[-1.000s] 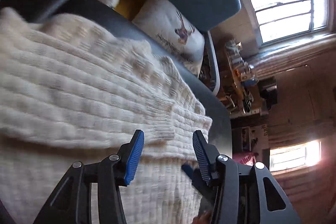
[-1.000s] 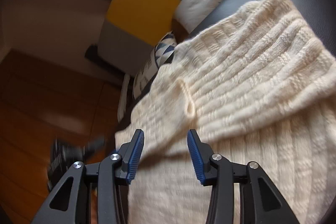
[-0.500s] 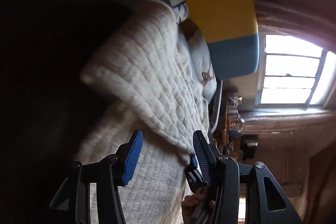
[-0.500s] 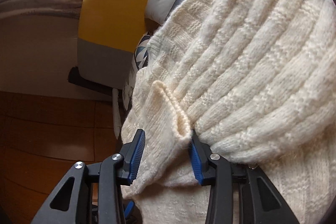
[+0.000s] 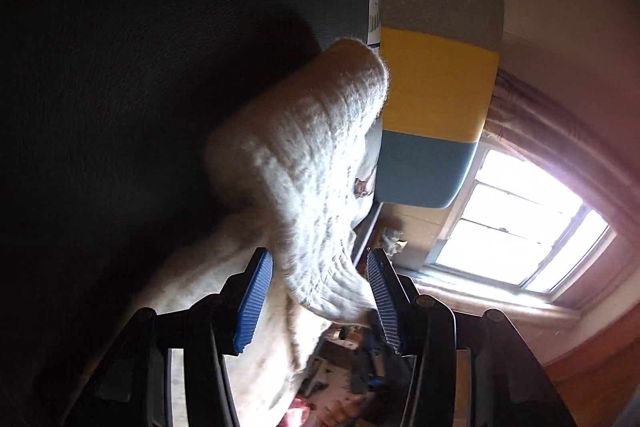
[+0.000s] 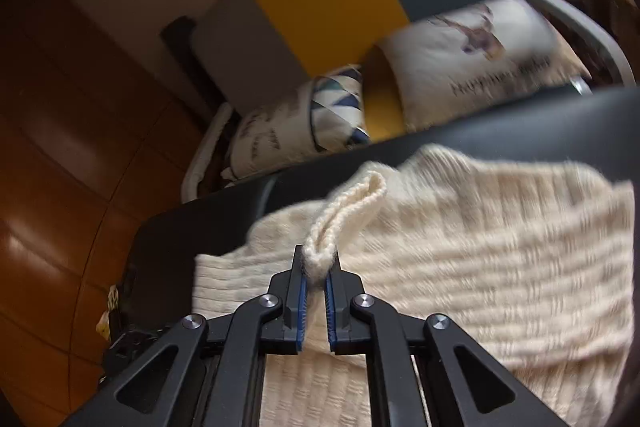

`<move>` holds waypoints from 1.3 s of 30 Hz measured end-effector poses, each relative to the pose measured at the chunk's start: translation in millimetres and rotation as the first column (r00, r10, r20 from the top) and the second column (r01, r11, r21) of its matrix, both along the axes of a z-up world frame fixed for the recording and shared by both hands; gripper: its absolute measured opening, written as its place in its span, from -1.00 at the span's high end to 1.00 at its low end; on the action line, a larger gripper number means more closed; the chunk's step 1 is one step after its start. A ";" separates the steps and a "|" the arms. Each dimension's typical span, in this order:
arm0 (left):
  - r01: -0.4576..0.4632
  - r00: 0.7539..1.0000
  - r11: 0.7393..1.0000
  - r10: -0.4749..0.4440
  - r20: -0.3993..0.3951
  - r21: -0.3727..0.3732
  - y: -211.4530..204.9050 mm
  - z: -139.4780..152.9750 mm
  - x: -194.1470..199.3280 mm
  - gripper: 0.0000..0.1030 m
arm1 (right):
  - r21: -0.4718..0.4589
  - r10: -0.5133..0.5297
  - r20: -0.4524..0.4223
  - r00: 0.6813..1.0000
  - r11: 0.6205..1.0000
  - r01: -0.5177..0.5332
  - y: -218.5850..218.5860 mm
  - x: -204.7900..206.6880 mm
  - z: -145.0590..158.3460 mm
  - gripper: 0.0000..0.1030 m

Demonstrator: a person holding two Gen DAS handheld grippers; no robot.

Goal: Fold clothes

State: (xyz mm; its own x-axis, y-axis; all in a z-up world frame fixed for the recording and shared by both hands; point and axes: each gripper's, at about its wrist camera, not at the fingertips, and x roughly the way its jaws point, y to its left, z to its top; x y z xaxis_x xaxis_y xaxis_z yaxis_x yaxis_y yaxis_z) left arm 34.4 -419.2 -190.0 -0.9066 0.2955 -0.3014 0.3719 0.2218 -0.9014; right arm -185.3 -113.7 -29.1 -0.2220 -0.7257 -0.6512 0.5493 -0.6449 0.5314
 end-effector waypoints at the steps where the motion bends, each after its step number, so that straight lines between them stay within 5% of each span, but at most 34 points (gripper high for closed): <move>1: -0.006 1.000 1.000 0.006 -0.005 0.008 0.7 0.3 -4.8 0.02 | -0.003 0.016 -0.024 1.000 1.000 -0.016 -4.4 0.8 13.3 0.88; 9: -0.058 0.997 0.998 0.060 0.052 -0.026 -10.6 -4.0 -35.6 0.00 | -0.022 0.026 -0.190 0.981 0.999 -0.031 10.2 -4.0 84.9 0.88; 12: -0.077 0.994 0.994 0.082 0.072 -0.071 -23.3 -2.1 -39.7 0.00 | -0.010 -0.041 -0.150 0.988 0.999 0.040 41.6 -19.2 64.4 0.88; 16: -0.051 0.993 0.989 0.065 0.101 -0.138 -24.5 1.6 -45.3 0.04 | 0.021 -0.149 0.011 0.989 0.989 0.149 89.4 -38.8 -10.7 0.88; 22: 0.065 0.985 0.961 -0.019 0.170 -0.269 -2.7 8.9 -62.2 0.24 | 0.043 -0.264 0.219 0.939 0.964 0.261 141.4 -44.0 -108.8 0.88; 27: 0.095 0.978 0.946 -0.031 0.205 -0.309 1.9 10.9 -69.6 0.45 | -0.012 -0.257 0.207 0.944 0.964 0.265 150.7 -38.3 -108.0 0.88; 29: 0.109 0.975 0.937 -0.036 0.218 -0.333 2.4 13.0 -73.6 0.70 | -0.034 -0.248 0.176 0.953 0.966 0.258 152.7 -36.0 -98.7 0.88; 39: 0.186 0.971 0.922 -0.121 0.205 -0.340 15.8 11.6 -94.6 0.74 | 0.021 -0.330 0.140 0.934 0.944 0.330 176.1 -29.5 -115.9 0.88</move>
